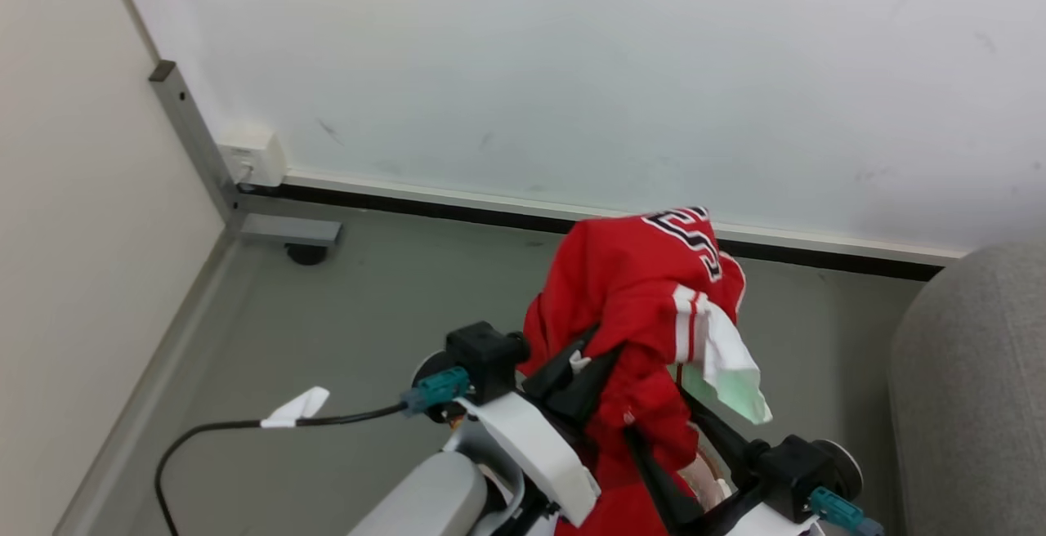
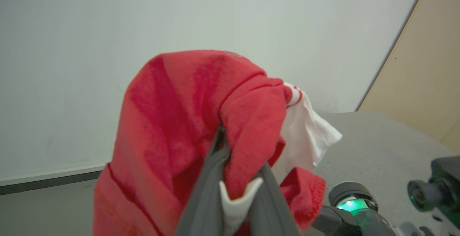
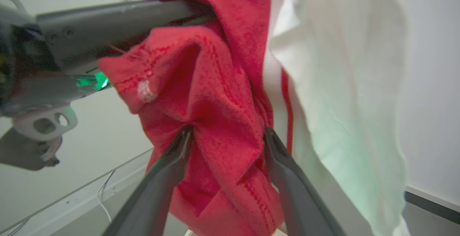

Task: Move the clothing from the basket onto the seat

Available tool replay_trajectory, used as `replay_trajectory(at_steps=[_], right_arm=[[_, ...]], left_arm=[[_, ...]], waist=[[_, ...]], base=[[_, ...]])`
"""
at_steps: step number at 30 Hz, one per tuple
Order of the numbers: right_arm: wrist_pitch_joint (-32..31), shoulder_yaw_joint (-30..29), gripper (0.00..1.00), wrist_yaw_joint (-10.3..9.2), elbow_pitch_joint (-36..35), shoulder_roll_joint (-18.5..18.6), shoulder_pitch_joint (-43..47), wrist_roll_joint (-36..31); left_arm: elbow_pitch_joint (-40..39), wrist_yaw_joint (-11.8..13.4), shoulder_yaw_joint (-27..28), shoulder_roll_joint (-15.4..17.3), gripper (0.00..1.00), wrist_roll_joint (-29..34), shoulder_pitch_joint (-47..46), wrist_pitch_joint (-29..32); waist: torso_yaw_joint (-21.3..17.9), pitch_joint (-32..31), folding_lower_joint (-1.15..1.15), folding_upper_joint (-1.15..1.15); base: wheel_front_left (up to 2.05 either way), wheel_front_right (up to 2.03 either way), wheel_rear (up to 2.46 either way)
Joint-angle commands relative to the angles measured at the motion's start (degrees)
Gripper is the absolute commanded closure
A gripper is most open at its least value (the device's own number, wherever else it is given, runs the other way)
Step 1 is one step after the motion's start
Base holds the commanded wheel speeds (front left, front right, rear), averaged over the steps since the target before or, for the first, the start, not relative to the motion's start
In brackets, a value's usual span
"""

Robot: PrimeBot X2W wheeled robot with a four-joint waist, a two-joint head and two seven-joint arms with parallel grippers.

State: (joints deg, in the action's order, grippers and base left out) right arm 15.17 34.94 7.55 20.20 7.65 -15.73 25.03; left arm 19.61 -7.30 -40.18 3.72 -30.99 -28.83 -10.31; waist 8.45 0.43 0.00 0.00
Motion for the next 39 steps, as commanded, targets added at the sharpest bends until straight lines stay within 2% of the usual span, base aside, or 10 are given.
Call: replay_trajectory(at_steps=[1, 13, 14, 15, 16, 30, 31, 33, 34, 39], right_arm=[[0.0, 0.4, 0.00, -0.12, 0.2, 0.4, -0.8, 0.6], [0.0, 3.5, 0.00, -0.12, 2.0, 0.9, -2.6, 2.1], [0.0, 3.5, 0.27, -0.12, 2.2, 0.7, -2.3, 2.1], [0.0, 3.4, 0.90, -0.12, 2.2, 0.6, -2.2, 2.0], [0.0, 3.2, 1.00, -0.12, 2.0, 0.5, -2.1, 2.0], [0.0, 1.4, 1.00, -0.12, -0.2, 0.4, 0.7, 1.9], [0.0, 1.2, 1.00, -0.12, -0.4, 0.4, 0.8, 1.9], [0.0, 0.9, 1.00, -0.12, -0.5, 0.3, 0.8, 1.7], [0.0, 0.8, 1.00, -0.12, -0.6, 0.3, 0.8, 1.6], [0.0, -1.0, 1.00, -0.12, -0.7, 0.7, 0.9, 0.9]], left_arm=[[-0.3, -0.2, -0.3, -0.1, 1.00, -0.8, 0.7, 0.1], [-0.9, -0.2, -6.5, -0.4, 1.00, -2.7, 1.0, 0.7], [-0.7, -0.2, -6.6, -0.4, 1.00, -3.0, 1.0, 0.6], [-0.6, -0.2, -6.6, -0.4, 1.00, -3.2, 1.1, 0.5], [-0.5, -0.2, -6.6, -0.3, 1.00, -3.3, 1.1, 0.4], [1.8, 0.8, -4.7, 0.8, 1.00, -4.4, 0.6, -1.4], [1.9, 0.9, -4.7, 0.9, 0.97, -4.3, 0.6, -1.4], [2.0, 1.0, -4.8, 0.8, 0.46, -4.3, 0.5, -1.6], [1.9, 1.0, -4.9, 0.7, 0.02, -4.2, 0.5, -1.8], [1.0, 1.0, -5.2, 0.6, 0.00, -4.0, 0.4, -2.6]], waist=[[0.6, 0.0, 0.00, 0.00], [3.8, -0.6, 0.00, 0.00], [3.9, -0.7, 0.00, 0.00], [3.9, -0.8, 0.00, 0.00], [4.0, -0.8, 0.00, 0.00], [2.3, -1.3, 0.00, 0.00], [2.1, -1.3, 0.00, 0.00], [1.6, -1.2, 0.00, 0.00], [1.4, -1.2, 0.00, 0.00], [-0.3, -0.7, 0.00, 0.00]], base=[[0.00, 0.00, 0.00], [0.00, 0.00, 0.00], [0.00, 0.00, 0.00], [0.00, 0.00, 0.00], [0.00, 0.00, 0.00], [0.00, 0.00, 0.00], [0.00, 0.00, 0.00], [0.00, 0.00, 0.00], [0.00, 0.00, 0.00], [0.00, 0.00, 0.00]])
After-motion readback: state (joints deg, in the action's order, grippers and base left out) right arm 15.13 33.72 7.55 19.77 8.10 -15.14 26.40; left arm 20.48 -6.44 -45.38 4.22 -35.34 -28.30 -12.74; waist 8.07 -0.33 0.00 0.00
